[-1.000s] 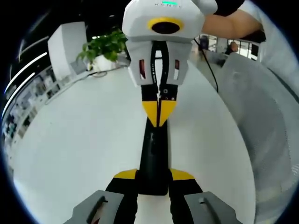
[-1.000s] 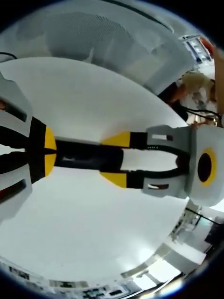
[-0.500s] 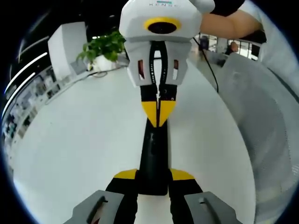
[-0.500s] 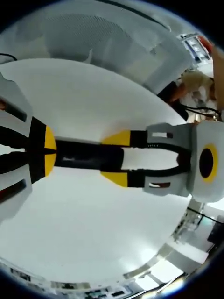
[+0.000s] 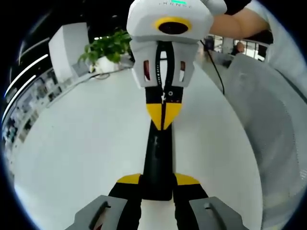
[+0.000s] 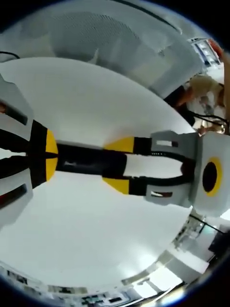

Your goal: Press the specified remote control buttons in sequence, fully releasing each button before pressing the next.

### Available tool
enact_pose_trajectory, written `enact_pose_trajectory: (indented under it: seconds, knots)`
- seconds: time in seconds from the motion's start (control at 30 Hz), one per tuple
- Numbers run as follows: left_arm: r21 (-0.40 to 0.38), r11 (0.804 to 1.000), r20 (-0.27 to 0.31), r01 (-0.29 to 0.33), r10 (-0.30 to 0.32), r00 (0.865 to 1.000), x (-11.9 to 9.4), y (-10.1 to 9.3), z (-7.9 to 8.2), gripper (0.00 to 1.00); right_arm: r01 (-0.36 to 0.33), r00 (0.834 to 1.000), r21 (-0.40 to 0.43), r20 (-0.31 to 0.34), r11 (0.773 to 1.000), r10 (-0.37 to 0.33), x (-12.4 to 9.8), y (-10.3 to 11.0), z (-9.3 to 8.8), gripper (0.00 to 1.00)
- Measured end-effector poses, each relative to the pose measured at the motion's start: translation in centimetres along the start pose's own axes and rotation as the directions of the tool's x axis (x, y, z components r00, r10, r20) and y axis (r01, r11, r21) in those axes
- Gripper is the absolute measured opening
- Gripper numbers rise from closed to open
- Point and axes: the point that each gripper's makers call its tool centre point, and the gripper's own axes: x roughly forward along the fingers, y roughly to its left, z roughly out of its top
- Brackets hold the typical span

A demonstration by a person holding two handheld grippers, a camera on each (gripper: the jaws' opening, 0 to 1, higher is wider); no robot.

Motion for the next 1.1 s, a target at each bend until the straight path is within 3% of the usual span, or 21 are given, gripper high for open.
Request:
enact_pose_trajectory:
  seconds: [0.73, 1.1]
  knots:
    - [0.008, 1.0, -0.012, -0.002, 0.002, 1.0, 0.0, 0.0, -0.1, 0.24, 0.007, 1.0, -0.001, 0.019, 1.0, -0.007, -0.2, -0.1, 0.1, 0.0]
    - [0.006, 1.0, -0.014, -0.004, 0.004, 1.0, 0.0, 0.0, -0.1, 0.24, 0.016, 0.999, 0.009, 0.048, 1.0, -0.016, -1.3, -0.7, 0.6, 0.0]
